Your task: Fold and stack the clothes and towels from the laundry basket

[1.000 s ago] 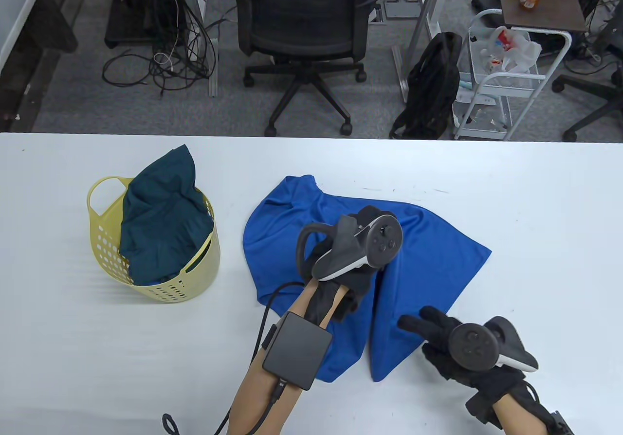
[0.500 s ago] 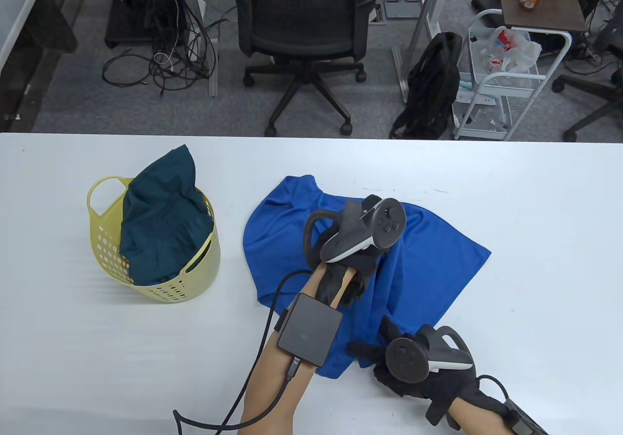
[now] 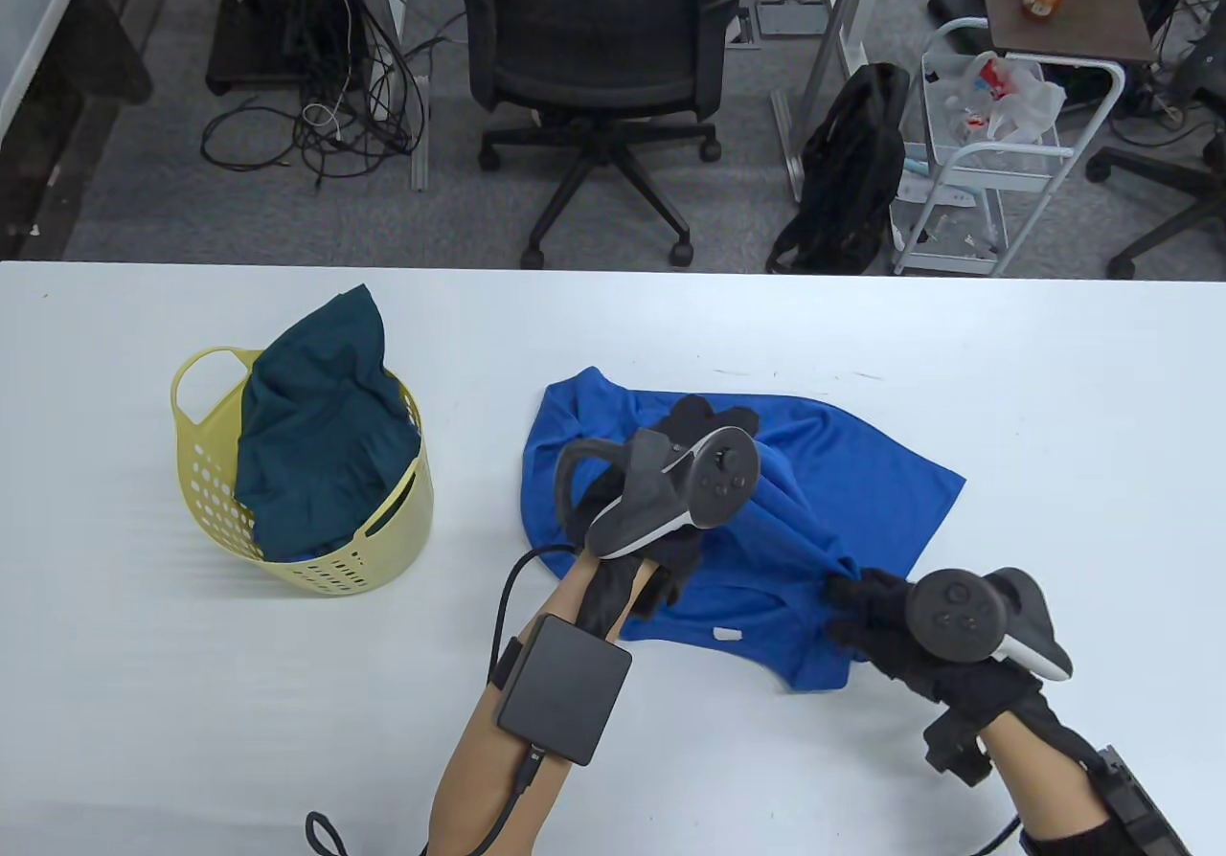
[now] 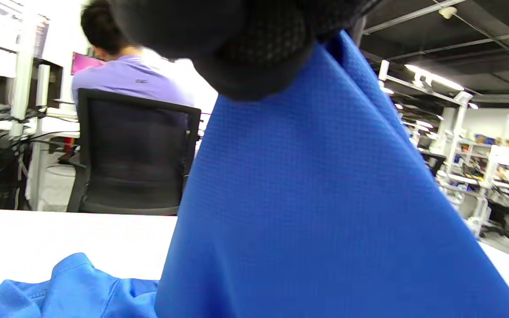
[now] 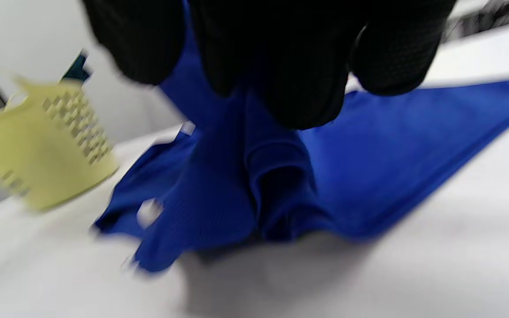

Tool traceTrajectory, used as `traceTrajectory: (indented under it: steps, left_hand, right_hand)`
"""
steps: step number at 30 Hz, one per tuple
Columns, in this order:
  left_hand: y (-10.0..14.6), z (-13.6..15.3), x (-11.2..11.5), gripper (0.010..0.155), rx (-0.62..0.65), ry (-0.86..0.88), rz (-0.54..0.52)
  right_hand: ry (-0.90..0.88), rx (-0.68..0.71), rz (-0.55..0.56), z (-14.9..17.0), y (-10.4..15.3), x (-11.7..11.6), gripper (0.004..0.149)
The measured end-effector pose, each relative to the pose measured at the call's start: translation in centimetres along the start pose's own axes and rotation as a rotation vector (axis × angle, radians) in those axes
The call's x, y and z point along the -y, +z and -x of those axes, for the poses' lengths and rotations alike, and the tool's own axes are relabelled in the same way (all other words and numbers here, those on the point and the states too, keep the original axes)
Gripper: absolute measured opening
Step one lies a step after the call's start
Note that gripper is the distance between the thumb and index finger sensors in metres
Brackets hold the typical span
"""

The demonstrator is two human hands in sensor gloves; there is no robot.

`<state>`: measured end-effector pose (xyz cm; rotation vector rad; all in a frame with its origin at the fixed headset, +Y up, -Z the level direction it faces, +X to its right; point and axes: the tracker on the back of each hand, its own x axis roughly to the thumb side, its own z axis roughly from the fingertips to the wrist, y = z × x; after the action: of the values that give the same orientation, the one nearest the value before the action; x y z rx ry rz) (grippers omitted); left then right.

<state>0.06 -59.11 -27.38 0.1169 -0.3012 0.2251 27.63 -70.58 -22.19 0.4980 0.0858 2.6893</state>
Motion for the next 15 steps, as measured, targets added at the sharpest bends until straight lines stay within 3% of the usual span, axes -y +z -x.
traceTrajectory:
  steps: [1, 4, 6, 7, 10, 12, 13, 15]
  left_hand:
    - [-0.1, 0.3, 0.1, 0.033, -0.009, 0.014, 0.007]
    - [-0.4, 2.2, 0.6, 0.039, 0.016, 0.145, 0.057]
    - [-0.4, 3.4, 1.1, 0.066, 0.030, 0.187, 0.113]
    - [-0.4, 3.8, 1.3, 0.070, 0.036, 0.125, 0.130]
    - [-0.2, 5.0, 1.6, 0.056, -0.020, -0.096, 0.056]
    - [0.1, 6.5, 1.0, 0.050, -0.036, -0.085, -0.017]
    - [0.2, 7.3, 0.5, 0.050, -0.038, -0.030, -0.015]
    - [0.7, 9.0, -0.9, 0.050, -0.017, 0.086, -0.011]
  right_hand:
    - [0.027, -0.004, 0.089, 0.5, -0.5, 0.5, 0.056]
    - [0.119, -0.056, 0.122, 1.8, -2.5, 1.4, 0.054]
    - [0.094, -0.066, 0.189, 2.3, -3.6, 1.7, 0.049]
    - [0.068, -0.062, 0.213, 2.5, -4.2, 2.0, 0.051]
    - [0.044, -0.048, 0.216, 1.9, -5.4, 3.2, 0.073]
    - [0.091, -0.053, 0.180, 1.3, -5.8, 4.0, 0.080]
    - [0.090, -0.059, 0.150, 1.0, -5.9, 4.3, 0.073]
    - [0.082, -0.045, 0.046, -0.1, -5.9, 5.5, 0.044]
